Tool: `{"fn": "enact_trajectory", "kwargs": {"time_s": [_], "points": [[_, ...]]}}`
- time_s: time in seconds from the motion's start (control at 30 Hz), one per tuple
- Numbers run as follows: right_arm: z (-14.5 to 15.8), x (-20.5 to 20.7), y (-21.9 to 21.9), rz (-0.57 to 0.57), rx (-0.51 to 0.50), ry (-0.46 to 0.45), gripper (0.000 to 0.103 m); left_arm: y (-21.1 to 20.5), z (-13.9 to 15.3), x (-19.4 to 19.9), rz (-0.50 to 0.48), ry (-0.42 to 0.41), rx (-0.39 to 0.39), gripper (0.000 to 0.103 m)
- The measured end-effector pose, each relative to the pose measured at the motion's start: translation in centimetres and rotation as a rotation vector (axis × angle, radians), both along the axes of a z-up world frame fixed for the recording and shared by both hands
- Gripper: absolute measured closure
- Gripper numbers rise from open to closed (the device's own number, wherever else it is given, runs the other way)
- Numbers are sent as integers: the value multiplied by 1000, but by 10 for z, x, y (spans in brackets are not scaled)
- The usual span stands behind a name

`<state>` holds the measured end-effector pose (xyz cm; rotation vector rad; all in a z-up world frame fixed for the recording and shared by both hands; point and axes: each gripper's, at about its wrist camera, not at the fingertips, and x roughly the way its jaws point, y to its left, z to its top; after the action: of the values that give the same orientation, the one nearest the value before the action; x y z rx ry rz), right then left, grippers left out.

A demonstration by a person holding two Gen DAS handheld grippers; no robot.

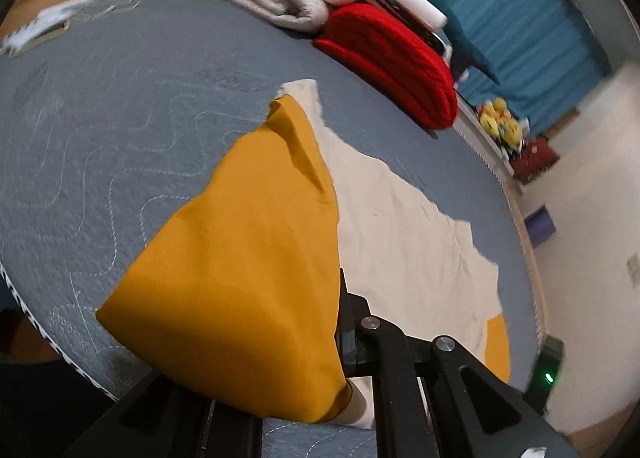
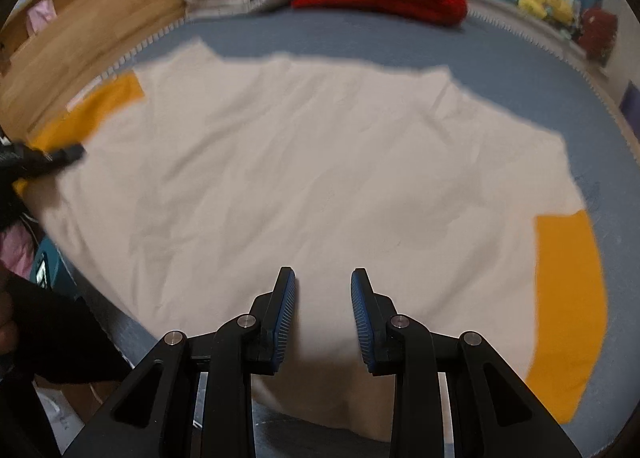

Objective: Fold large clothes

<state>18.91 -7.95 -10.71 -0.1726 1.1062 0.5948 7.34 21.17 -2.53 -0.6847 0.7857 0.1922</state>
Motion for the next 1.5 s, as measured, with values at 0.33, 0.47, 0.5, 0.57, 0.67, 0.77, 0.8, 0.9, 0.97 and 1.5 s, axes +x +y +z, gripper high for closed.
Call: {"fn": "enact_trajectory", "kwargs": {"time_s": [0.33,0.47,0.5,0.57,0.67,0.77,0.8,0.9,0.97,1.5], "points": [[38,12,-53,-100,93,-77,72,-70,45,13,-152,-65,185,94],[89,10,-118,-209,139,-271,72,-129,69,27,-260,-102,273,94],[104,9,-143,-251,151,-322,72,-152,75,33,-300,-113,300,94],[124,8,-178,-294,167,-382,72,-184,82,43,-361,-126,338,94],[159,12,-235,-326,195,-474,66,-242,88,66,-455,-133,381,94],[175,17,-285,-333,141,-560,52,-308,78,91,-569,-98,386,94],[172,19,-301,-352,115,-570,51,-329,70,97,-608,-76,395,94],[150,20,-339,-468,147,-514,51,-400,29,120,-755,40,425,94],[129,29,-352,-502,159,-397,51,-433,-6,128,-839,133,435,90],[67,70,-324,-363,359,-29,51,-296,44,69,-902,63,256,50]]}}
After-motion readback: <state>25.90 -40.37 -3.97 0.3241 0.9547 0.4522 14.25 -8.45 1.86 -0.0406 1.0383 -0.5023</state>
